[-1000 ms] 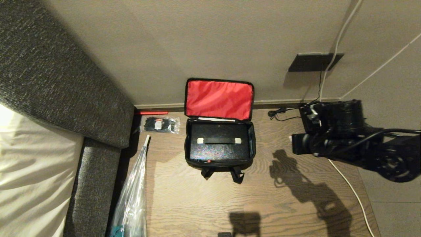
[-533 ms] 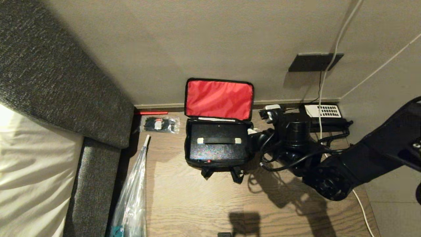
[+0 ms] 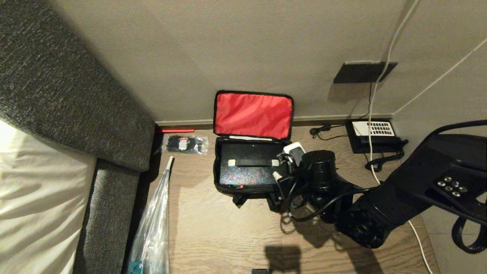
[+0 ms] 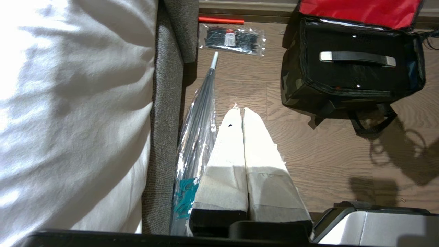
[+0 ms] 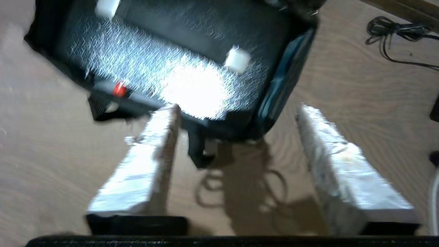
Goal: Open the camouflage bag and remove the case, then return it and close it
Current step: Grip the handle
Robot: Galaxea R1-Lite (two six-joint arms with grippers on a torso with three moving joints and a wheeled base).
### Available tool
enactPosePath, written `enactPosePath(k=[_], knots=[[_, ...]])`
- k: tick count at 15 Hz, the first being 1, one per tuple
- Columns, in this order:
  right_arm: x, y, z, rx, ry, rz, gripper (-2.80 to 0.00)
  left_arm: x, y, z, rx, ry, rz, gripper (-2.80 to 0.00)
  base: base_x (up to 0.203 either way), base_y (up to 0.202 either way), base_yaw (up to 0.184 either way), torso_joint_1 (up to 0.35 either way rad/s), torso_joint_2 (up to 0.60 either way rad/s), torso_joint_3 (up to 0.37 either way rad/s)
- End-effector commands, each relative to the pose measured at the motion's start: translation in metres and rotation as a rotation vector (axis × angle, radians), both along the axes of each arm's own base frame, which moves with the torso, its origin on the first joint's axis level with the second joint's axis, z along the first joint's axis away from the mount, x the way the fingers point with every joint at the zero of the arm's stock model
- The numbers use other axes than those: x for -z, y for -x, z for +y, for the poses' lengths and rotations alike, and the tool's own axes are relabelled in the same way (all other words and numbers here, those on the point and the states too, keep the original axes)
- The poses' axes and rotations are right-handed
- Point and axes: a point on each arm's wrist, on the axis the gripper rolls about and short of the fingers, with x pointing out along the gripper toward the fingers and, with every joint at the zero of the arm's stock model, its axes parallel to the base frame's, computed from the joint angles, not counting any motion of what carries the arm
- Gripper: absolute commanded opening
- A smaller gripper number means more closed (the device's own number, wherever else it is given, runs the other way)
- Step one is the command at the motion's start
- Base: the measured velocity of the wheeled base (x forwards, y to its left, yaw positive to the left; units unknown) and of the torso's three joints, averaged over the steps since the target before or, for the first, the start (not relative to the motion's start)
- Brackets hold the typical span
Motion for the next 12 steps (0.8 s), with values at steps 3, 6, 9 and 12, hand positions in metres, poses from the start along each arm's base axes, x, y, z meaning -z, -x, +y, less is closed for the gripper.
enactPosePath(k=[3, 6, 9, 12], knots=[[0.008, 0.02, 0.005, 0.103, 0.165, 0.033, 0.0, 0.001, 0.0, 0.0, -0.001, 0.0, 0.001, -2.8, 0.0, 0.0, 0.0, 0.0, 0.0, 0.0], [-0.011, 0.026, 0.002, 0.061, 0.15, 0.013, 0.0, 0.001, 0.0, 0.0, -0.001, 0.0, 0.001, -2.8, 0.0, 0.0, 0.0, 0.0, 0.0, 0.0], [-0.011, 0.028, 0.001, 0.057, 0.149, 0.011, 0.0, 0.001, 0.0, 0.0, -0.001, 0.0, 0.001, -2.8, 0.0, 0.0, 0.0, 0.0, 0.0, 0.0], [-0.012, 0.029, 0.0, 0.064, 0.147, 0.007, 0.0, 0.001, 0.0, 0.0, -0.001, 0.0, 0.001, -2.8, 0.0, 0.0, 0.0, 0.0, 0.0, 0.0]])
